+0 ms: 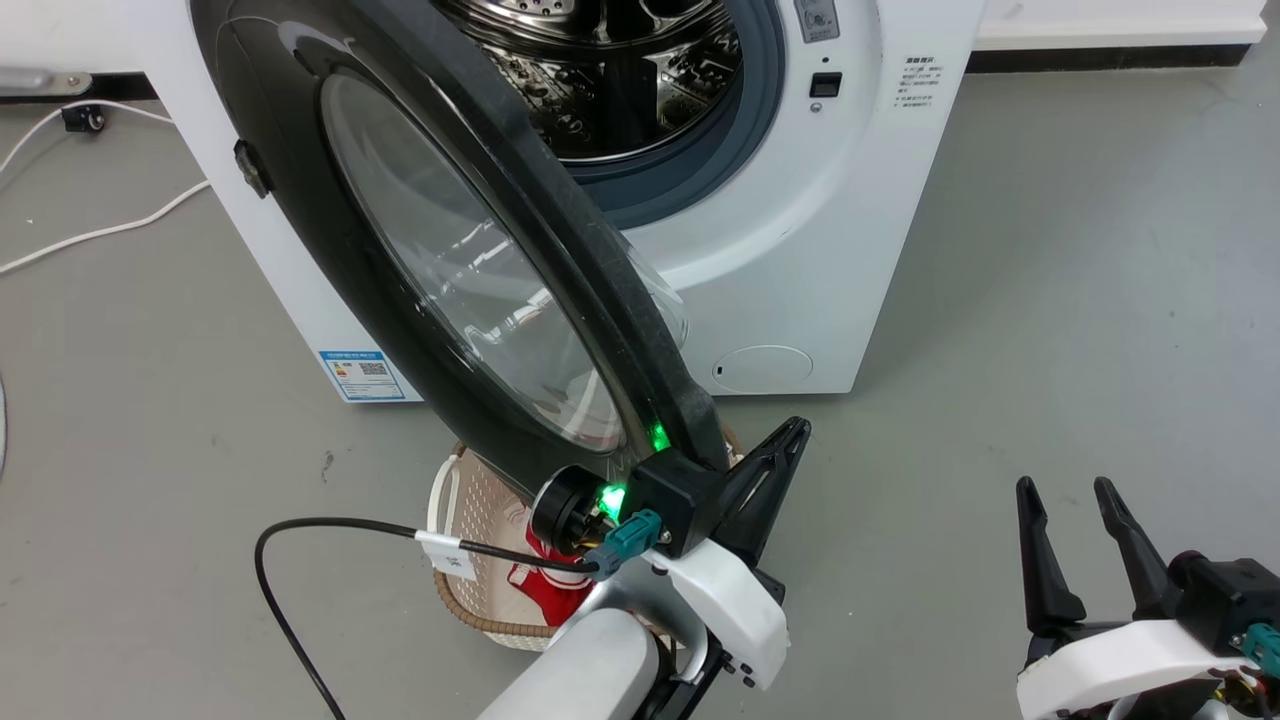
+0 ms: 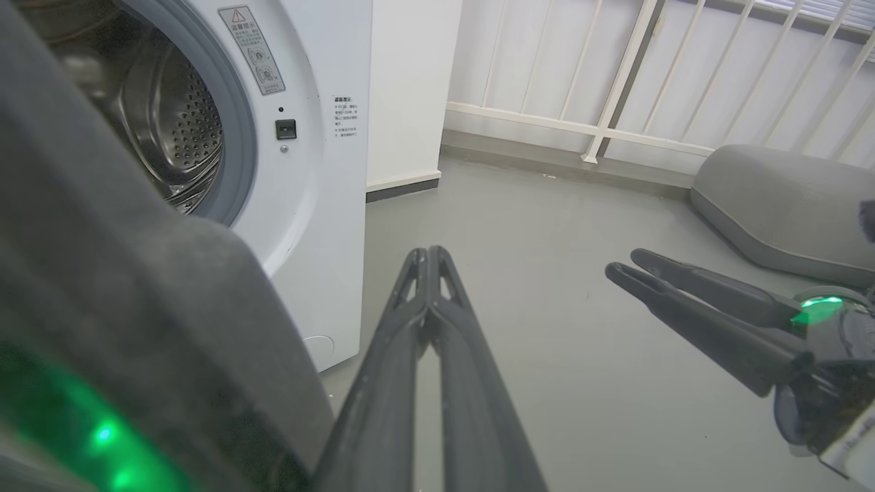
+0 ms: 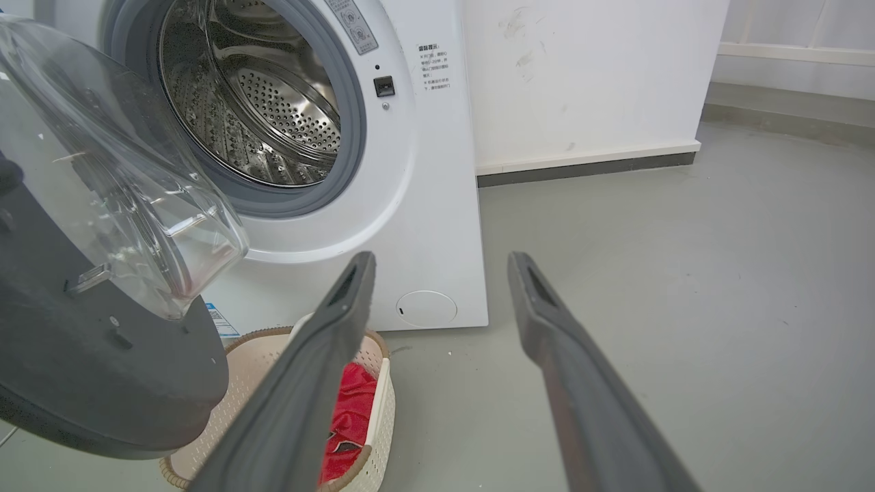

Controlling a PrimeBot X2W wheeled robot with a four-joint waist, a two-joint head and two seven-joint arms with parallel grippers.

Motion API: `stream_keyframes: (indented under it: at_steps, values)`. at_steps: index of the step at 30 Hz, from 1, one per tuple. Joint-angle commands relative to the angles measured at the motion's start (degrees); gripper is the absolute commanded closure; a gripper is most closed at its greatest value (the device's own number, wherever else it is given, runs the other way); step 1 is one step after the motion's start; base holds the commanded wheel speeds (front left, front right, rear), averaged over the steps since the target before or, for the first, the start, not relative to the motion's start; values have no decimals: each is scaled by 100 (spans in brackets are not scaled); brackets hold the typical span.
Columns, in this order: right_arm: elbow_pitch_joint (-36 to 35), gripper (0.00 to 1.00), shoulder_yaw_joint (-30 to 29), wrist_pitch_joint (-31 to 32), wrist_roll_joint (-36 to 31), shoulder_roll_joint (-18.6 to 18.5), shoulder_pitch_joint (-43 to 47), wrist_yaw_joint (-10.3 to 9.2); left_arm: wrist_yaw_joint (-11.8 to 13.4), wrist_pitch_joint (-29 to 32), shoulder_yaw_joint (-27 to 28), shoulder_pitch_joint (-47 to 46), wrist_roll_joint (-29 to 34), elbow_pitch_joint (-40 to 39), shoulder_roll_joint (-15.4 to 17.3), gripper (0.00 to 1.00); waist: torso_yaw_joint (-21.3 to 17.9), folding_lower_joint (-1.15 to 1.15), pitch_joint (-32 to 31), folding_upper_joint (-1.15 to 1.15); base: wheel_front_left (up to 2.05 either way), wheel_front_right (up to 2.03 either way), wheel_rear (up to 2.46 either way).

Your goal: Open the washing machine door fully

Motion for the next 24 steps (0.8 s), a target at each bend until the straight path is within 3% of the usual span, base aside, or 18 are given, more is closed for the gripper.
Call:
stream_keyframes:
  at_steps: [1, 24]
  values:
    - [27, 0, -1, -22, 33, 15, -37, -4, 126, -31, 136, 17, -39, 62, 103, 100, 6, 0, -20, 0, 0, 0, 0]
    - [90, 0, -19, -17, 138, 15, 178, -4, 1052, 181, 512, 1133, -11, -1245, 933, 100, 252, 0, -271, 0, 0, 0, 0]
